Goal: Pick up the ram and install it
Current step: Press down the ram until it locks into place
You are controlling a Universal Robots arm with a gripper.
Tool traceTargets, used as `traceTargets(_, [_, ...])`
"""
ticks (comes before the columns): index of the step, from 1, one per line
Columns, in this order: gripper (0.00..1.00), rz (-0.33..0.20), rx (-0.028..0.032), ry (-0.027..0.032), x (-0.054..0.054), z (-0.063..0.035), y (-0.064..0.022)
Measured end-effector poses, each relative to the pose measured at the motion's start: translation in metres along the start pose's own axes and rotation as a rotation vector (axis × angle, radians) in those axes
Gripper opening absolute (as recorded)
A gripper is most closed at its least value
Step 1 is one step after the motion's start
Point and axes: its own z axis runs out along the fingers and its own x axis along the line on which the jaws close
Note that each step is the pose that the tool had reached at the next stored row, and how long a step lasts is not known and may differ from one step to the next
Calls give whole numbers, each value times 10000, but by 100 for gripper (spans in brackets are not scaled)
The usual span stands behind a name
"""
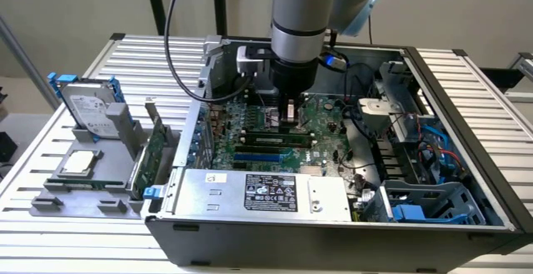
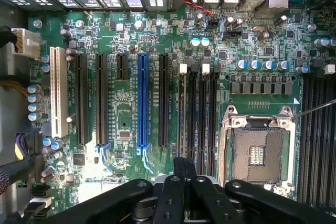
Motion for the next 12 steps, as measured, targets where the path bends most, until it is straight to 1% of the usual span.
traceTargets(7, [0,88,-10,0,-38,71,15])
traceTargets(12, [0,106,-10,12,-40,117,22])
